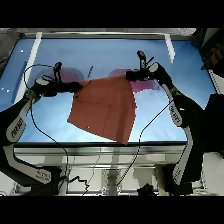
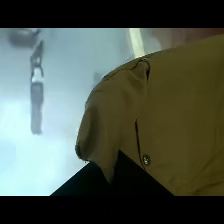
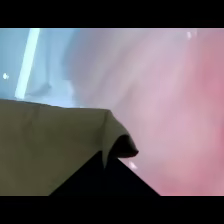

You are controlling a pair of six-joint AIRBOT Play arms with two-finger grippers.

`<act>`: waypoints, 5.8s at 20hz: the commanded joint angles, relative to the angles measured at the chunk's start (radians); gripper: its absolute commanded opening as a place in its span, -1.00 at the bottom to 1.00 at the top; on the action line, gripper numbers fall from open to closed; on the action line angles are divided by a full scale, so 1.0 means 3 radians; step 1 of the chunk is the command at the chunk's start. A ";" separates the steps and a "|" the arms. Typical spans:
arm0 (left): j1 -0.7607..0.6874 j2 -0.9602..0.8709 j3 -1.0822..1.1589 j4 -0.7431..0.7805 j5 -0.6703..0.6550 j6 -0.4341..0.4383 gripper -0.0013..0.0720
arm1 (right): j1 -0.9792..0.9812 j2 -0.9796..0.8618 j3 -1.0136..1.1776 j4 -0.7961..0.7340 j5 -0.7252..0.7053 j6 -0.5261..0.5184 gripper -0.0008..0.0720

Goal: Fold the clothes and pants, and hang the long-sleeved shirts on hangers.

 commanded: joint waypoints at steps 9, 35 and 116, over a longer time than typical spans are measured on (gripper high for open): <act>0.0004 0.0846 0.1179 -0.0215 -0.0121 0.0383 -0.90 | -0.0001 0.1637 0.0394 -0.0851 -0.0038 -0.0355 -0.96; -0.0233 0.3282 -0.2040 0.0898 0.1411 0.0173 -0.90 | 0.0704 0.3136 -0.1860 -0.1059 0.0328 -0.0156 -0.96; -0.1427 0.3404 -0.3052 0.3746 0.0493 -0.4869 0.94 | 0.0031 0.0258 -0.1298 0.0483 0.1611 -0.0144 0.91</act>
